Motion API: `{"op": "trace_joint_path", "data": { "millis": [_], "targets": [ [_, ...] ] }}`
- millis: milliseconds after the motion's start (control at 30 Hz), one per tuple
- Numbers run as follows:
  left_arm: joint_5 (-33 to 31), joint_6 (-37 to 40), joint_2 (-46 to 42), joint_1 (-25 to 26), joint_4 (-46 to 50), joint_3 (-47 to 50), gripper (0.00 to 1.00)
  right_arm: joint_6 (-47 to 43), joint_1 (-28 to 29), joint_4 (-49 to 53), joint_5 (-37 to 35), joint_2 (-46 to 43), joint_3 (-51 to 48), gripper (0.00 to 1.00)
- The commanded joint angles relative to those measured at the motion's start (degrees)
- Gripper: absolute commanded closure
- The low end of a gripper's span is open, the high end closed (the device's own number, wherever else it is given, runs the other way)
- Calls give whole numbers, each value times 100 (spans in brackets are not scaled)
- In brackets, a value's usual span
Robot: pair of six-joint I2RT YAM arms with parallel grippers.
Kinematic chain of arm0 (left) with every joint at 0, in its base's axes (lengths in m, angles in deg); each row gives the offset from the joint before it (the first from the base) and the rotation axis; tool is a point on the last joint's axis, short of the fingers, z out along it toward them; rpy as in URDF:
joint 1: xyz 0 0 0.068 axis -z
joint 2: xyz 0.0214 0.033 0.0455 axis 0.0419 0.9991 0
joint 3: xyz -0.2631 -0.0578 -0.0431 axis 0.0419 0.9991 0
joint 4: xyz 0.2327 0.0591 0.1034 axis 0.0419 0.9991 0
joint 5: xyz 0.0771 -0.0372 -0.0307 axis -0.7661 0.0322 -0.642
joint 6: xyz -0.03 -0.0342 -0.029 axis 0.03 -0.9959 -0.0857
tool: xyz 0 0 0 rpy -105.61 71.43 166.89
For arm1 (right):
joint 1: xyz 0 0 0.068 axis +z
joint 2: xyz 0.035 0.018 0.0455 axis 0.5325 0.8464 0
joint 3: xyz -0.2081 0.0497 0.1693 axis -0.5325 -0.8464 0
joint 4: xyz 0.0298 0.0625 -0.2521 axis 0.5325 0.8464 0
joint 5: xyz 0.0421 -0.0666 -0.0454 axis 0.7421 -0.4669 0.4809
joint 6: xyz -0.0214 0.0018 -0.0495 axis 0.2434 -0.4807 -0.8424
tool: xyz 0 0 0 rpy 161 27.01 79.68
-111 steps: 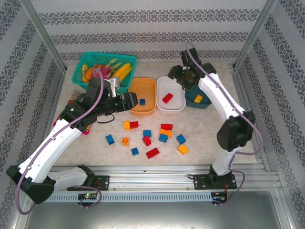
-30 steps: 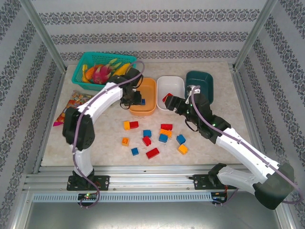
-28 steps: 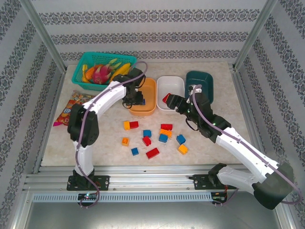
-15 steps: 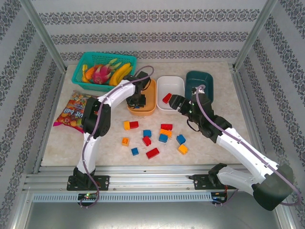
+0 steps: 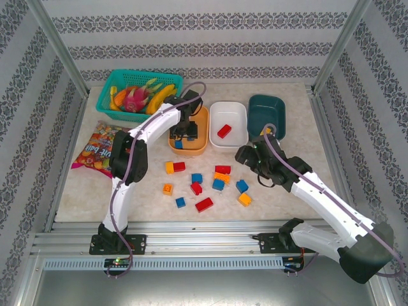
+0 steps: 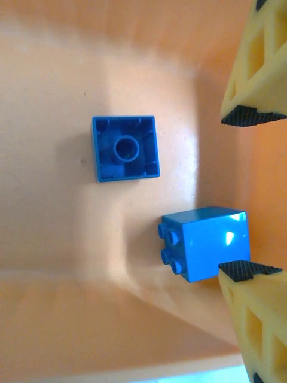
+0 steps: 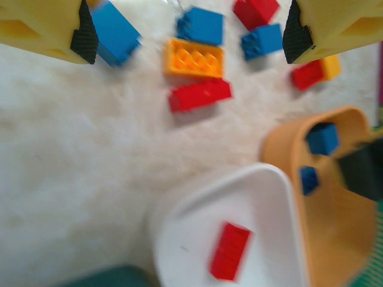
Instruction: Sort the legos into containers by color
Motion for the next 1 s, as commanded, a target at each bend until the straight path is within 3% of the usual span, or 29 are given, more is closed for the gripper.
{"op": "trace_joint_path", "data": {
  "millis": [0, 200, 333, 600, 967],
  "targets": [
    [-64, -77, -937, 231, 88, -51, 30, 785, -45, 1492, 93, 10, 18, 16],
    [649, -53, -2826, 538, -1294, 1861, 24, 1902, 42, 1015, 830, -40, -1131, 13],
    [1269, -135, -4225, 673, -2245, 3495, 0, 2435, 260, 540, 912, -12, -1536, 13],
    [1441, -481, -6062, 864, -2437, 5105, 1, 2570, 541, 199, 876, 343, -1542, 14],
    [1402, -710, -6660, 943, -2405, 5477, 2, 2721, 854, -247, 860, 1128, -1524, 26]
  ]
}}
